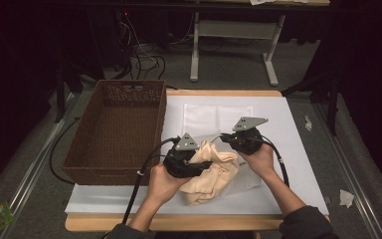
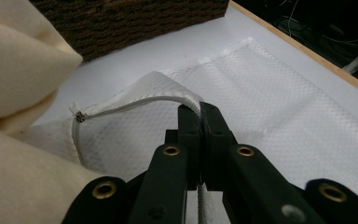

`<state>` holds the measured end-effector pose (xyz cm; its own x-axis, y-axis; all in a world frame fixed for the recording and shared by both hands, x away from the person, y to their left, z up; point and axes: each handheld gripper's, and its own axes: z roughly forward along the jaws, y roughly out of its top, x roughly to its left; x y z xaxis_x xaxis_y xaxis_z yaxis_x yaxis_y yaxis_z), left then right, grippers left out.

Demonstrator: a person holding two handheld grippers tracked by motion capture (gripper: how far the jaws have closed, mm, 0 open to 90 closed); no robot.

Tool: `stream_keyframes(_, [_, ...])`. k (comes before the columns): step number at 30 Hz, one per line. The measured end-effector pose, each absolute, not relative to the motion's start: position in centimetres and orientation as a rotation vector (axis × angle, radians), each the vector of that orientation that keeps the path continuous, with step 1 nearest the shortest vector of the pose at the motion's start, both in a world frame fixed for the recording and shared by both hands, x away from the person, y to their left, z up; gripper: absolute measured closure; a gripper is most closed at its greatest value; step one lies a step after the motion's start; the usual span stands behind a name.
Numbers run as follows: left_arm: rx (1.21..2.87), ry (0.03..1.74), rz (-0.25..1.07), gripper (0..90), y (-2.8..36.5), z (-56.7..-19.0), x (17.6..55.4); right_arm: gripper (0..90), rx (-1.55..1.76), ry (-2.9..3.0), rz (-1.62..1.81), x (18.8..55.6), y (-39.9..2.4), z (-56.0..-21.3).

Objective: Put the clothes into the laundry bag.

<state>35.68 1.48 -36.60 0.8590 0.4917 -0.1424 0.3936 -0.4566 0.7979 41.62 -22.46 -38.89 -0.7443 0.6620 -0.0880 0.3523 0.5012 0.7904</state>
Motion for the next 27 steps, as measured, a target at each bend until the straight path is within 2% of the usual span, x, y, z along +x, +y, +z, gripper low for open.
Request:
stream_keyframes(13, [2.139,0.681,0.128,64.2,0.7,-38.2,36.4,89.0,0.846,2.368,1.143,41.5,-22.7,-38.6])
stream_keyframes(27, [2.202,0.707,0.187,63.8,-0.8,-39.5,37.0,89.0,0.842,2.363,1.156,41.2,-22.7,-38.4])
